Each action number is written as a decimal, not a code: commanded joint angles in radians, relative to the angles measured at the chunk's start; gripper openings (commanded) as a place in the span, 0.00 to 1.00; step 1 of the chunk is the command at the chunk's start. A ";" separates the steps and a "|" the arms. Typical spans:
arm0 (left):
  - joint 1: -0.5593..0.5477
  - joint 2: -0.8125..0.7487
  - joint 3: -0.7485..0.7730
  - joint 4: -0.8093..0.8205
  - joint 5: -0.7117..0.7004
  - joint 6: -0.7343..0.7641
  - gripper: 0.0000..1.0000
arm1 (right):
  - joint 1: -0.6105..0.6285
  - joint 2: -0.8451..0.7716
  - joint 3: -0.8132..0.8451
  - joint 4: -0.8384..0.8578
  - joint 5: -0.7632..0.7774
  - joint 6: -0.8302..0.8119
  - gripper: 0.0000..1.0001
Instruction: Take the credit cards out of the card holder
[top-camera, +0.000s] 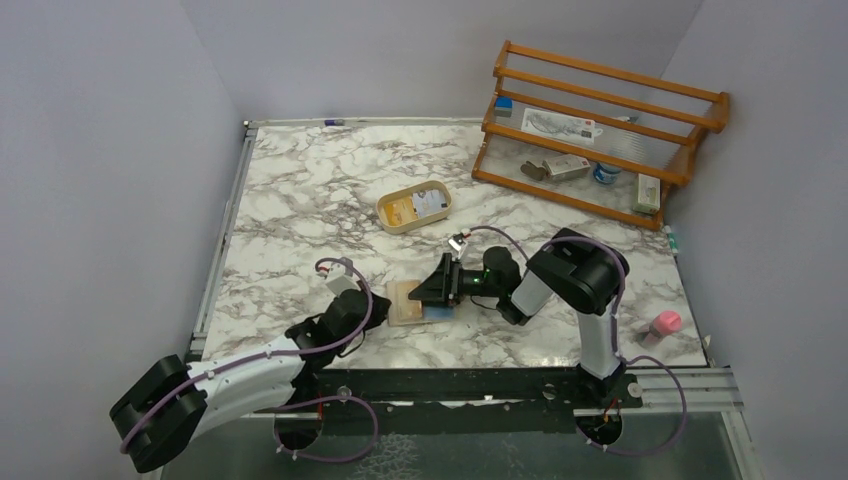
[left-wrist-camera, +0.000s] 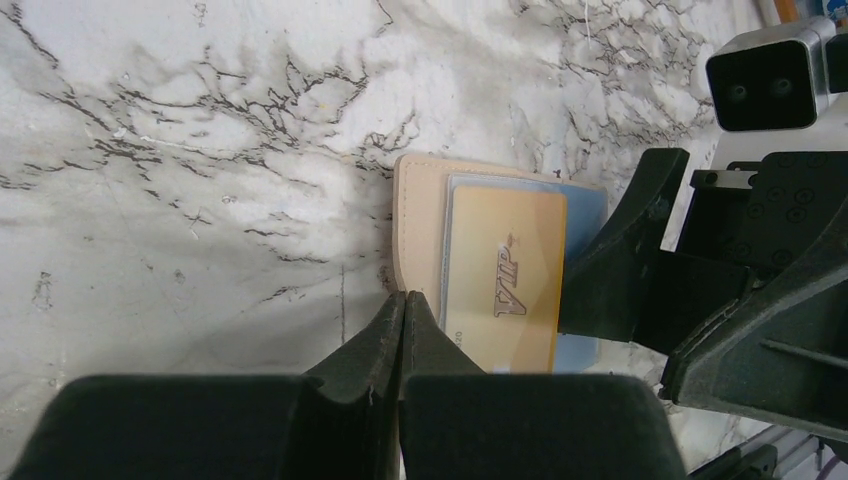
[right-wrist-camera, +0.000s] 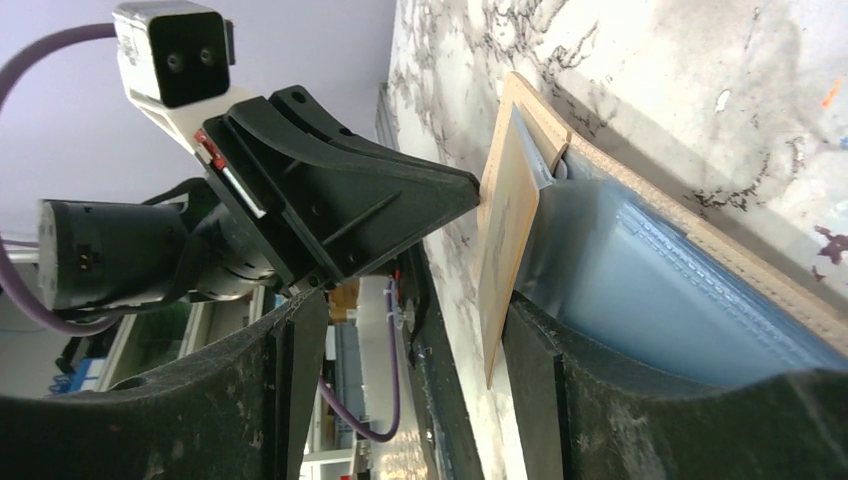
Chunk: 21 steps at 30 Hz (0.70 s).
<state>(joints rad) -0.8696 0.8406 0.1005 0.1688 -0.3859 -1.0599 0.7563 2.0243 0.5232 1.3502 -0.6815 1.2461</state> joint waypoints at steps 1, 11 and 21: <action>0.015 0.034 0.030 0.034 0.027 0.022 0.00 | -0.011 -0.073 -0.001 -0.139 -0.025 -0.099 0.68; 0.030 0.059 0.039 0.035 0.036 0.030 0.00 | -0.042 -0.106 -0.015 -0.253 -0.035 -0.164 0.66; 0.044 0.057 0.032 0.039 0.048 0.035 0.00 | -0.081 -0.120 -0.050 -0.250 -0.055 -0.174 0.65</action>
<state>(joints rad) -0.8326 0.9005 0.1181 0.1856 -0.3626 -1.0317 0.6891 1.9202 0.4904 1.1126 -0.7067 1.1053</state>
